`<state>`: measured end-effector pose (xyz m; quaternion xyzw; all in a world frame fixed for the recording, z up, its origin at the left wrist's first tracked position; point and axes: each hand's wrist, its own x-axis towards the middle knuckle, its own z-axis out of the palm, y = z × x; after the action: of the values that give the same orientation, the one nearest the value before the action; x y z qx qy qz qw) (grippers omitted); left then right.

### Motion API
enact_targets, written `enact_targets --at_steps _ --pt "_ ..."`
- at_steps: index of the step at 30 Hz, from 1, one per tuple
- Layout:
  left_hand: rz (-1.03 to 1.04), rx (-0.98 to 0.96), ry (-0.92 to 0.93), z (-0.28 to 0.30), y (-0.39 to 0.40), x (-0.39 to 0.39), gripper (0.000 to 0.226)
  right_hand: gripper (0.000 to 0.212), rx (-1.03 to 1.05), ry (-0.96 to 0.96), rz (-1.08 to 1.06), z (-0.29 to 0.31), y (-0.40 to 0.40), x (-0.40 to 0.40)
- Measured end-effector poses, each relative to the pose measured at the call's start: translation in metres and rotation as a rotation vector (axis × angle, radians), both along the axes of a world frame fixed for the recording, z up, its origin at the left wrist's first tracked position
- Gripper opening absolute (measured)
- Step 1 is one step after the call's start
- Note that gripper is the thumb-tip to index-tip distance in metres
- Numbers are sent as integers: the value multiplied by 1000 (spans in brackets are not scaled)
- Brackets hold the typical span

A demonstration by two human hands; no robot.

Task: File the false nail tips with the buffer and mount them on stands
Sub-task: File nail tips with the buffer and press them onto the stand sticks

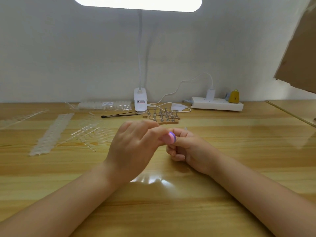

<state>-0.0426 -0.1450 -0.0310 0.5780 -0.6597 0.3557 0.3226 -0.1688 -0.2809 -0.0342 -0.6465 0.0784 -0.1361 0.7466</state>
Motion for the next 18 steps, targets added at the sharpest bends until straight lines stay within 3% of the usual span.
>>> enact_targets --at_steps 4,9,13,18 --pt "96 29 38 2 5 11 21 12 31 -11 12 1 -1 -1" --pt "-8 -36 -66 2 0 -2 12 11 8 8 -1 2 0 -2" --pt "141 19 -43 2 5 11 27 10 41 2 -2 3 0 -2" --pt "30 -78 -144 4 1 -2 12 5 20 -8 -1 1 0 -1"
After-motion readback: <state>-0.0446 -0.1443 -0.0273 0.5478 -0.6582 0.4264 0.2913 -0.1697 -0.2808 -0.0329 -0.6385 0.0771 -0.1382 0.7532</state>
